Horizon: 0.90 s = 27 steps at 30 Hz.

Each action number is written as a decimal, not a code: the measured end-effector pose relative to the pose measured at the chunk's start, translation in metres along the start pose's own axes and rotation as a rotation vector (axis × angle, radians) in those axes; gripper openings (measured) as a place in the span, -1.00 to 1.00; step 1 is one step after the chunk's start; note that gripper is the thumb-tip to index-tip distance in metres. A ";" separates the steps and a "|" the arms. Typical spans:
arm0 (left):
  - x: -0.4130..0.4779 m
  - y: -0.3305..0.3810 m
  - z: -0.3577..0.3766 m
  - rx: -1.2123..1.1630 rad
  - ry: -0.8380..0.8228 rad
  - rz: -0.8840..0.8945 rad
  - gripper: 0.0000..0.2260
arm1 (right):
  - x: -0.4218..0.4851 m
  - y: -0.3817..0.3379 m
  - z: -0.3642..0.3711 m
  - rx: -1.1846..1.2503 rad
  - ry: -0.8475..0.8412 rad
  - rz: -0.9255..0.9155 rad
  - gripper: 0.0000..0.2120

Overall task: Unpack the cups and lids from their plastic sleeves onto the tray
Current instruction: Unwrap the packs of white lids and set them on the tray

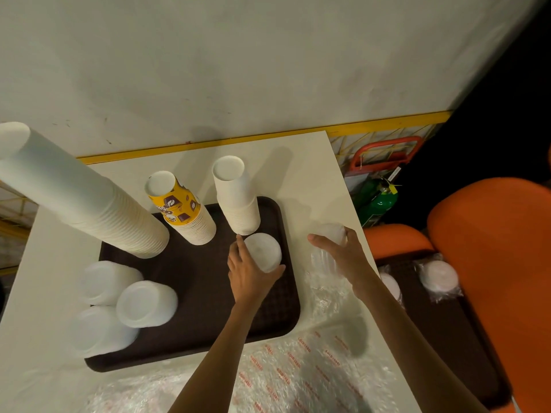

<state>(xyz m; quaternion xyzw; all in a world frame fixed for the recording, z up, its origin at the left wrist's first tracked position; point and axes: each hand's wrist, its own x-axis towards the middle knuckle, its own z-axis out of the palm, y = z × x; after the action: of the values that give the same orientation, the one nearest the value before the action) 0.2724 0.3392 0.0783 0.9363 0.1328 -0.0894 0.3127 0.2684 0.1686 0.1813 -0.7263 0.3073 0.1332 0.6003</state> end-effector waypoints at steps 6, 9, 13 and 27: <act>0.001 0.003 0.011 0.036 0.059 -0.042 0.05 | 0.000 0.002 0.002 -0.003 -0.005 0.004 -0.19; 0.001 0.003 0.014 0.027 0.076 -0.049 0.00 | 0.000 0.003 0.003 -0.008 -0.006 0.013 -0.19; 0.002 0.003 0.016 0.012 0.092 -0.061 -0.01 | 0.000 0.001 0.004 0.003 -0.016 0.021 -0.20; -0.027 -0.005 -0.007 -0.279 0.073 0.037 0.04 | -0.021 -0.004 -0.007 0.110 -0.017 -0.009 -0.01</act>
<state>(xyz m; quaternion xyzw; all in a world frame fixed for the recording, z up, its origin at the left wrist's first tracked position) 0.2456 0.3420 0.0880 0.8885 0.1378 -0.0303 0.4366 0.2534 0.1682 0.1983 -0.6924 0.3060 0.1194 0.6424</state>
